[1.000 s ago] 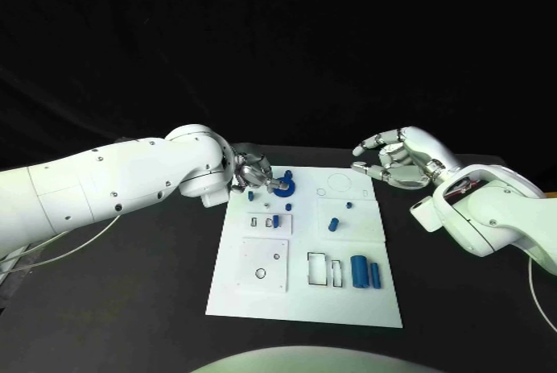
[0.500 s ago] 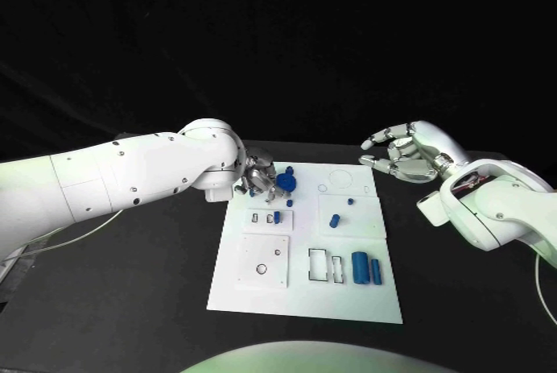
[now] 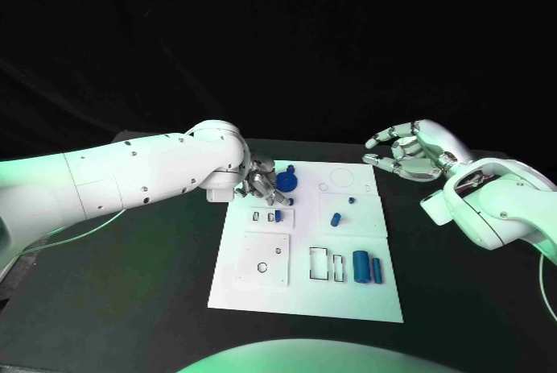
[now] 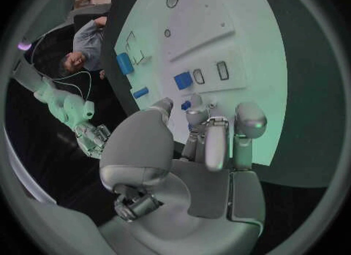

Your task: Assemble the parts on the task board

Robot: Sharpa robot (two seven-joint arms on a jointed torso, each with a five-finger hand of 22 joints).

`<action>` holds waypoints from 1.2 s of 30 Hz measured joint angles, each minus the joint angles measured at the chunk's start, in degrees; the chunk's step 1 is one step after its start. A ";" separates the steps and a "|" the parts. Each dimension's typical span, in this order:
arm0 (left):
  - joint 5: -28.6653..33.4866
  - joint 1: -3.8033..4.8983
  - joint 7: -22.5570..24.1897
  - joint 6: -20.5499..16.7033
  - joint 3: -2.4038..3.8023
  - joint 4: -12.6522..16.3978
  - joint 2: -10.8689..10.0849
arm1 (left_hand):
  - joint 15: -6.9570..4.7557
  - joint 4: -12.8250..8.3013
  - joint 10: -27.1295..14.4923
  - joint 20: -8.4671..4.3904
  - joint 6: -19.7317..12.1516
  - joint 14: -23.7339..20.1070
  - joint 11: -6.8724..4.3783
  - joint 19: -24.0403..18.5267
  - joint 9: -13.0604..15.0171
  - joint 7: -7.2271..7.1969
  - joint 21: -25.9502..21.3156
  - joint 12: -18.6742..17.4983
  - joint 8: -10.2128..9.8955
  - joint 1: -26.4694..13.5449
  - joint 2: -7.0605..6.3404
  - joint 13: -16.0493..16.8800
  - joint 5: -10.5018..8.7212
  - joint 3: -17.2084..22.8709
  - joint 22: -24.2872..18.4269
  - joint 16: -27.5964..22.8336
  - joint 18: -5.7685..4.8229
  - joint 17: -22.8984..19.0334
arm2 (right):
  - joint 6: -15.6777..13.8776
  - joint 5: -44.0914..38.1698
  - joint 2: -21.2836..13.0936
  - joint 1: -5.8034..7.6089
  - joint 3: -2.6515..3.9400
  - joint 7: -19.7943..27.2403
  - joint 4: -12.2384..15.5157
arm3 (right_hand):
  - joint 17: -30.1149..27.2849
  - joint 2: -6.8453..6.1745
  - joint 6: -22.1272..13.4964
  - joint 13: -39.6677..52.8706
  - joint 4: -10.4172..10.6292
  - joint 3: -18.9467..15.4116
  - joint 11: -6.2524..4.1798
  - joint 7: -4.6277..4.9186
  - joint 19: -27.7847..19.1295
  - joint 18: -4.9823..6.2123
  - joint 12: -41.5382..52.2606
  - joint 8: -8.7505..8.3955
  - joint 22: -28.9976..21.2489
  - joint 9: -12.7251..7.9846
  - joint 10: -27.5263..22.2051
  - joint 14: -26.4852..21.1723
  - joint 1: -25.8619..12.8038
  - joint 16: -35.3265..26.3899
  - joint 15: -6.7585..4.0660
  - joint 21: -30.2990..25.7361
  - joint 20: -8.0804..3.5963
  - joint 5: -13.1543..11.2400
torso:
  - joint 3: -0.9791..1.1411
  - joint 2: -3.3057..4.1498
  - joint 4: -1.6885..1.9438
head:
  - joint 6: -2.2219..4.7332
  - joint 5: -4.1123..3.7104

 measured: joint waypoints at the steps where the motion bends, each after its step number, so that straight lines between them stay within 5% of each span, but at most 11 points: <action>1: 0.00 0.00 -0.03 0.13 -0.05 -0.07 0.11 | 0.00 0.00 0.00 0.00 0.00 0.00 0.00 0.00 0.00 0.00 0.00 0.00 0.00 0.00 0.00 0.00 0.00 0.00 0.00 0.00 0.00 0.00 | 0.00 -0.01 0.00 0.00 0.00 -0.04 -0.01 | 0.00 0.00 0.00 0.00 0.00 0.00 0.00 0.00 0.00 0.00 0.00 0.00 0.00 0.00 0.00 0.00 0.00 0.00 0.00 0.00 0.00 0.00 | -0.01 0.00 0.00 | -0.01 0.00; 17: 0.11 -0.04 -0.19 1.85 -0.95 -0.75 1.17 | 0.00 0.00 0.00 0.00 0.00 0.00 0.00 0.00 0.16 0.00 0.00 0.00 0.00 -0.23 0.23 0.05 0.00 0.00 0.16 0.00 0.00 -0.01 | 0.03 -0.04 0.04 0.01 0.00 -0.38 -0.12 | 0.00 0.00 0.00 0.00 0.00 0.00 0.00 0.00 0.00 0.00 0.00 0.00 -0.01 -0.01 0.00 0.00 0.00 0.00 0.00 0.00 0.00 0.00 | 0.01 0.07 -0.03 | -0.34 -0.03; 36: 0.63 -0.09 -0.33 3.68 -1.10 -0.72 1.40 | 0.01 -0.01 -0.20 0.00 -0.32 0.00 0.20 0.00 0.53 0.09 0.00 0.00 0.00 0.43 0.89 0.05 0.00 0.02 0.36 0.00 0.01 -0.01 | 0.06 -0.02 0.15 0.01 0.00 -0.63 -0.28 | -0.01 0.24 0.00 0.00 0.16 -0.16 0.00 0.00 0.00 0.00 0.00 0.00 -0.03 0.02 0.00 0.00 -0.24 -0.22 0.00 -0.24 0.00 0.00 | 0.03 0.05 0.02 | -0.76 -0.07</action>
